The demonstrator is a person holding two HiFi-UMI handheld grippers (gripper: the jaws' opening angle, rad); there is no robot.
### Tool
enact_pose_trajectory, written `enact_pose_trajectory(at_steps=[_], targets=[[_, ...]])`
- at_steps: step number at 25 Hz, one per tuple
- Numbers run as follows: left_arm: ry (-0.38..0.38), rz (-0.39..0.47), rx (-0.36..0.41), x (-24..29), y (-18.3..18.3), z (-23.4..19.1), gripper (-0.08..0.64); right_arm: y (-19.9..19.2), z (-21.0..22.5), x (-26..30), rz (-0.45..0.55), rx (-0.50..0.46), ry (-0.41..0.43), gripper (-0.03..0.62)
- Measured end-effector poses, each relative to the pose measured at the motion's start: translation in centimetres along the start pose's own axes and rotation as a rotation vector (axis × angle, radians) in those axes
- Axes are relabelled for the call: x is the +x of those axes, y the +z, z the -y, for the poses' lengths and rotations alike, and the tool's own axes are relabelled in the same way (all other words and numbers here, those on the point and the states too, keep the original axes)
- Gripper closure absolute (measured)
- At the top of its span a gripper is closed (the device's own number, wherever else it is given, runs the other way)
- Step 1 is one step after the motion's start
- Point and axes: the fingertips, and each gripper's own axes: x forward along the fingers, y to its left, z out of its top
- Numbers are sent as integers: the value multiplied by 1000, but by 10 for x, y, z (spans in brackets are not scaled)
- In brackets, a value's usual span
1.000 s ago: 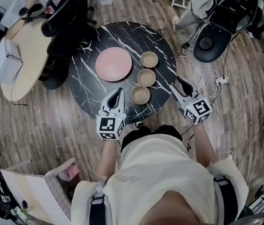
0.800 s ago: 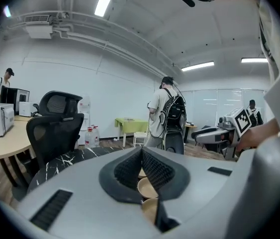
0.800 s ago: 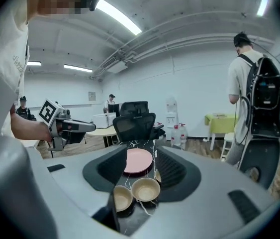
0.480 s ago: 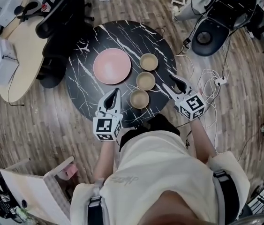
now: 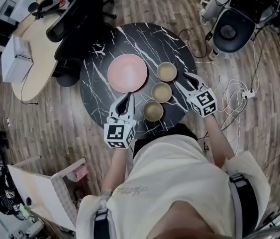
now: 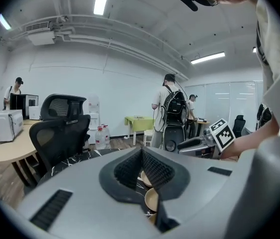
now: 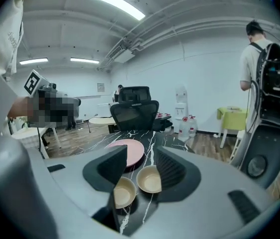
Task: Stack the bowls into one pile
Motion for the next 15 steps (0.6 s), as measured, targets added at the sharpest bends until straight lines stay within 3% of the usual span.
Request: enact_pose_trajectory(at_steps=[15], targets=[[75,-100,-42,36,-33,7,540,-74,60,66,-139,50,53,422]])
